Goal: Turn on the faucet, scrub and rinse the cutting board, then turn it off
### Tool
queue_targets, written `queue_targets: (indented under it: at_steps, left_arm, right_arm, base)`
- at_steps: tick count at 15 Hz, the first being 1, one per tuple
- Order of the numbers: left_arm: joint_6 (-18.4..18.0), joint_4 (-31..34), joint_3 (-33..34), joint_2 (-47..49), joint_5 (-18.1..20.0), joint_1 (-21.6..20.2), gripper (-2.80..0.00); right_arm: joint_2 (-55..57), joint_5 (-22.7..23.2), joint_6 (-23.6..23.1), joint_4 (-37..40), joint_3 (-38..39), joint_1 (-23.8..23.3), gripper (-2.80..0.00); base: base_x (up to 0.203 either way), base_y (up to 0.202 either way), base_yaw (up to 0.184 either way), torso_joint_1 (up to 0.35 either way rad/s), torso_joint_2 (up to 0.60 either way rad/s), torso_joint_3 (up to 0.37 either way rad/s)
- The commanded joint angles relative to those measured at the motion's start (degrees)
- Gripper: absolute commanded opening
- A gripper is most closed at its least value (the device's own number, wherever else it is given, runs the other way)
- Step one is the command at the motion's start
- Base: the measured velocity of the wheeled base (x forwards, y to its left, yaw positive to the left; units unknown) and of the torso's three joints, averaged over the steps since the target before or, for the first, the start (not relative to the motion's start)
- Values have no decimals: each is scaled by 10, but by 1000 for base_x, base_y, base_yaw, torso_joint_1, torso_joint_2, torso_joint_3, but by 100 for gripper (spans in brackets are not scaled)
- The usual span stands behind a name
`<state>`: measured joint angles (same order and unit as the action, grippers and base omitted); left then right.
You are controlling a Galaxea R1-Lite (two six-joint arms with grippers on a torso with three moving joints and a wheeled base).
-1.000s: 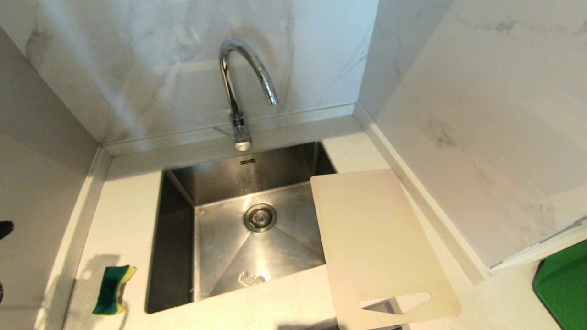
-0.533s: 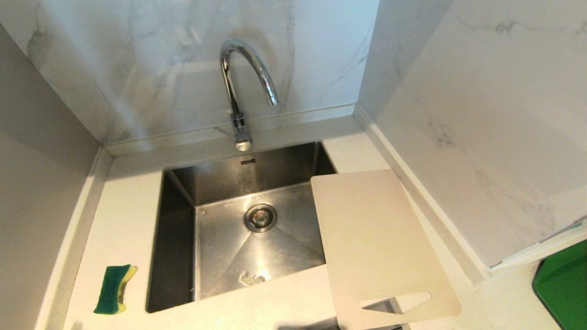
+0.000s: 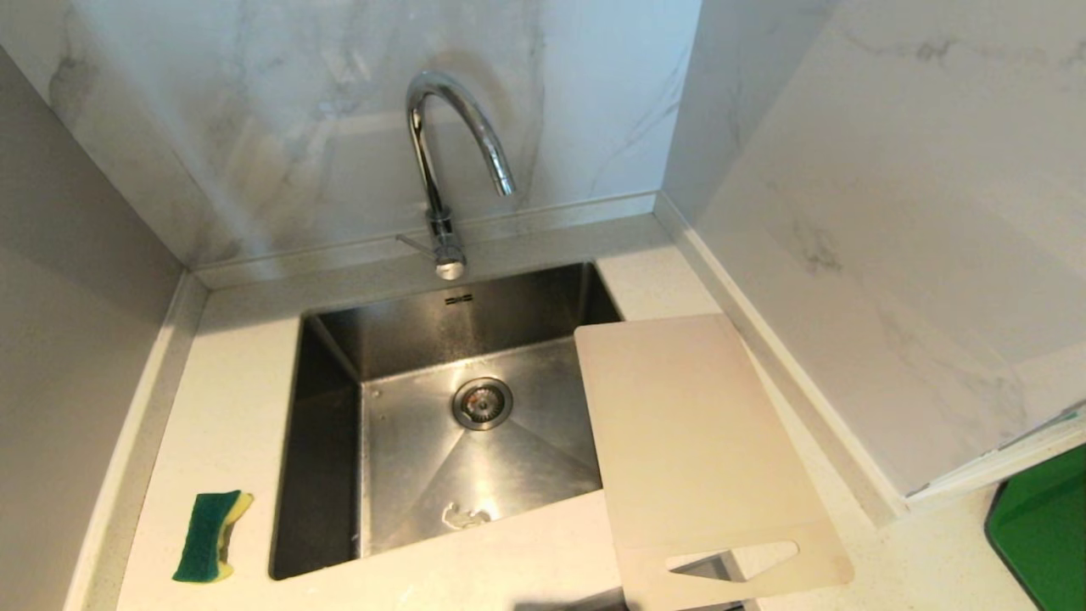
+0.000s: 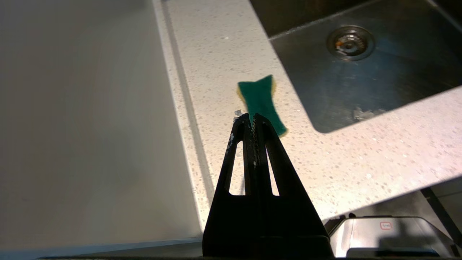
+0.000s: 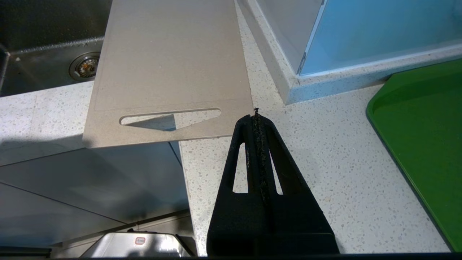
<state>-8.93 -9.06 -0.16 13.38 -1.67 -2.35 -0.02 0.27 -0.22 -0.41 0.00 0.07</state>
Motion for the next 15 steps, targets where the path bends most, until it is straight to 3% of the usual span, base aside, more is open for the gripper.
queue_targets:
  at_steps: [1, 5, 8, 10, 12, 15]
  left_arm:
    - [-6, 30, 3, -95, 9, 18, -280]
    - [-4, 52, 3, -136, 19, 26, -280]
    - [43, 93, 3, -136, 23, 25, -280]
    - [52, 88, 3, -136, 23, 25, -280]
    - [92, 89, 3, -136, 17, 26, -280]
    - [93, 89, 2, -136, 16, 26, -280]
  right_arm:
    - [0, 0, 0, 0, 1, 0, -280]
    - [0, 0, 0, 0, 1, 0, -280]
    - [0, 0, 0, 0, 1, 0, -280]
    - [0, 0, 0, 0, 1, 0, -280]
    - [0, 0, 0, 0, 1, 0, -280]
    - [0, 0, 0, 0, 1, 0, -280]
  base:
    - [0, 0, 0, 0, 0, 0]
    - [0, 0, 0, 0, 0, 0]
    - [0, 0, 0, 0, 0, 0]
    - [0, 0, 0, 0, 0, 0]
    - [0, 0, 0, 0, 0, 0]
    - [0, 0, 0, 0, 0, 0]
